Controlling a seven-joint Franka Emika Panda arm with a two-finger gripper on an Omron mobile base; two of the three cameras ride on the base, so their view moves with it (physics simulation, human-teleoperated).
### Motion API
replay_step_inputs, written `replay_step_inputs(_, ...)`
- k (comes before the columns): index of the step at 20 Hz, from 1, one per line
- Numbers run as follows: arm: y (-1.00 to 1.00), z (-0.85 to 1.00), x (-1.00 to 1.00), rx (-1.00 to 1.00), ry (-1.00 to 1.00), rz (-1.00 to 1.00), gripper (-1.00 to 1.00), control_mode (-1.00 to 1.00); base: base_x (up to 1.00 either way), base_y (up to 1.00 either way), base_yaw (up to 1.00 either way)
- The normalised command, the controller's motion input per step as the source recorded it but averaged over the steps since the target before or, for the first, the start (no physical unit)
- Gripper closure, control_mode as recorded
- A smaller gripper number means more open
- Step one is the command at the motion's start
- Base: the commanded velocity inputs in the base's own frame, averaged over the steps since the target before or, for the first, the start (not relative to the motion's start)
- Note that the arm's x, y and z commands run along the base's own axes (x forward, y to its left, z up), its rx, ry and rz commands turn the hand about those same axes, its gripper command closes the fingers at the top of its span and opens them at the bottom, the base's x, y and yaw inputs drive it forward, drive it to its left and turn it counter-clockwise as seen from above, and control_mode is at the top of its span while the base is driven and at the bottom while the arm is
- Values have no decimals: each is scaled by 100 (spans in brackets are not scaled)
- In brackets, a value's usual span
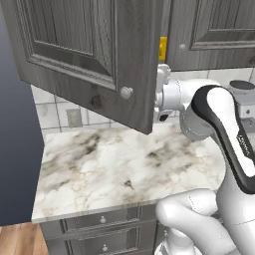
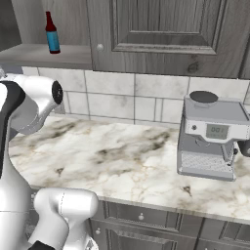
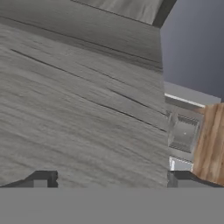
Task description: Open the cabinet directly in front. Then move the beer and the mug to the dining counter with the candle on it.
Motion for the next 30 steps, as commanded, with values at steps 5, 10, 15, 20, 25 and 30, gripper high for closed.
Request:
replay_step_inputs(5,100,-21,-28,4,3,39,-100,-100,0,0,0)
replay_step_inputs(10,88,-42,-3,5,-6,-3,-100,-100,0,0,0)
replay_step_inputs(15,62,-9,13,-1,-1,-23,-100,-100,0,0,0)
replay_step_inputs(20,90,0,14,-3,-1,-34,-100,-100,0,0,0)
replay_step_inputs(25,-37,-1,0,0,-1,0,-100,-100,0,0,0)
replay_step_inputs(30,-100,-6,0,-8,-7,0,-100,-100,0,0,0)
